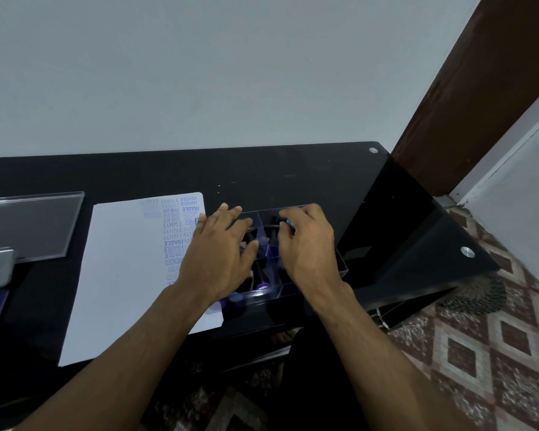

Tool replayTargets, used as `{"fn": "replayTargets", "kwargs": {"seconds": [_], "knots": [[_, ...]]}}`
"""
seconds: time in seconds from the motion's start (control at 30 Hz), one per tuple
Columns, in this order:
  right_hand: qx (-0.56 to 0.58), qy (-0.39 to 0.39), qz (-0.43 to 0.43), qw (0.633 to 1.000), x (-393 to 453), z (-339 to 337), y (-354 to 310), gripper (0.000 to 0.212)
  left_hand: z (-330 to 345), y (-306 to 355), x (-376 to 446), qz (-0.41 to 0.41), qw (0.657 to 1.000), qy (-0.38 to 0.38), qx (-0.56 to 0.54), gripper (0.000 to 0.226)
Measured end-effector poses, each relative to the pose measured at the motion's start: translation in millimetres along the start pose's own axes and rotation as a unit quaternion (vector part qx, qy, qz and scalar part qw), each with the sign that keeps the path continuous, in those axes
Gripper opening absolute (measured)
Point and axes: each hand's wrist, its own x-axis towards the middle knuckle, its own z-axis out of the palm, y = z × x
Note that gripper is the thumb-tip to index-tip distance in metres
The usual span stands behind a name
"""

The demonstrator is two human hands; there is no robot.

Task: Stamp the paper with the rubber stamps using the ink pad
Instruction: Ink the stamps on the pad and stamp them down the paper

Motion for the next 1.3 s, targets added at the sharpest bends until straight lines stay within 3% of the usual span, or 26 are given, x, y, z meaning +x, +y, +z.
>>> {"fn": "replayTargets", "kwargs": {"seconds": [0.23,0.77,1.1,1.3], "knots": [[0.049,0.003,-0.037,0.998,-5,25,-48,0.019,-33,-33,-32,-0.058,0.998,0.025,-0.006,0.056],[0.133,-0.146,-0.132,0.971,-48,123,-202,0.024,-132,-165,-163,-0.228,0.967,0.077,0.083,0.053],[0.168,-0.214,-0.189,0.944,-77,166,-276,0.023,-151,-229,-228,-0.305,0.944,0.094,0.08,0.06],[0.164,-0.248,-0.206,0.932,-81,177,-299,0.028,-150,-264,-254,-0.307,0.944,0.083,0.092,0.07]]}}
